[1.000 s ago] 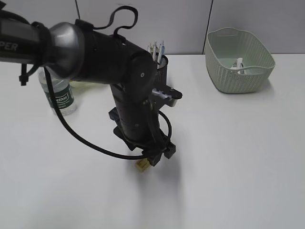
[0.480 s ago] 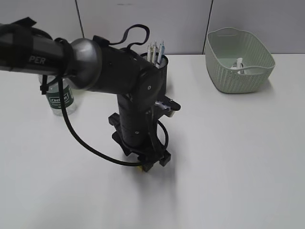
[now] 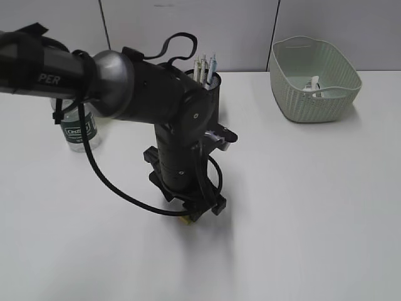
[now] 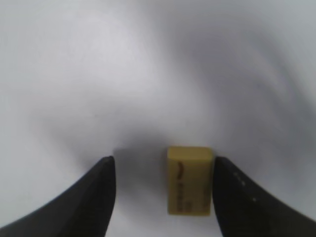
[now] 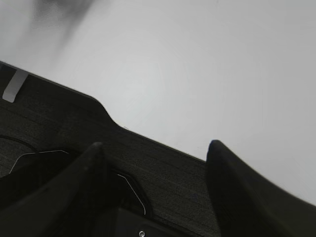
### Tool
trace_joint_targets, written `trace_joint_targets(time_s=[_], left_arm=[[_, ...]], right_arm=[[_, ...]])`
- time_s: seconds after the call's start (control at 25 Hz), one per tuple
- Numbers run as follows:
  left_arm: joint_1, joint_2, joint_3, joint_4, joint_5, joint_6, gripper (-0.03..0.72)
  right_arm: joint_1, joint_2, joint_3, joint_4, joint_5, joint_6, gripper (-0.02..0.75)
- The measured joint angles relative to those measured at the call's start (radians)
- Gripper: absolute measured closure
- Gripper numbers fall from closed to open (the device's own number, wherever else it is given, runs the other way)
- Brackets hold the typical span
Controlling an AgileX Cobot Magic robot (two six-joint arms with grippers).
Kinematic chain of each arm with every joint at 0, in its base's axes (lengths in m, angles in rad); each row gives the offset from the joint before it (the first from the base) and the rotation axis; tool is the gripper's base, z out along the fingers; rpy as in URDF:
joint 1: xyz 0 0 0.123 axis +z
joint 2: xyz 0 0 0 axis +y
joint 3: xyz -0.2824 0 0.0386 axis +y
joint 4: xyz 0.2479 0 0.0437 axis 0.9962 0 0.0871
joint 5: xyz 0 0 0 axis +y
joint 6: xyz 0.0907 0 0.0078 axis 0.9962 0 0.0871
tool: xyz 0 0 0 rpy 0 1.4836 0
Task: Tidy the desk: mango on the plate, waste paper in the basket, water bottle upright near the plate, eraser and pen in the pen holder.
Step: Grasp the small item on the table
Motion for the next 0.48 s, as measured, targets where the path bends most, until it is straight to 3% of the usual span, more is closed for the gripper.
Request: trace_joint_targets(time_s=[0.48], left_arm=[[0.000,0.019,-0.005,-0.011,0.030,-0.006,0.238]], right_arm=[[0.000,0.000,0.000,-0.001,0.000,0.000,0.249]])
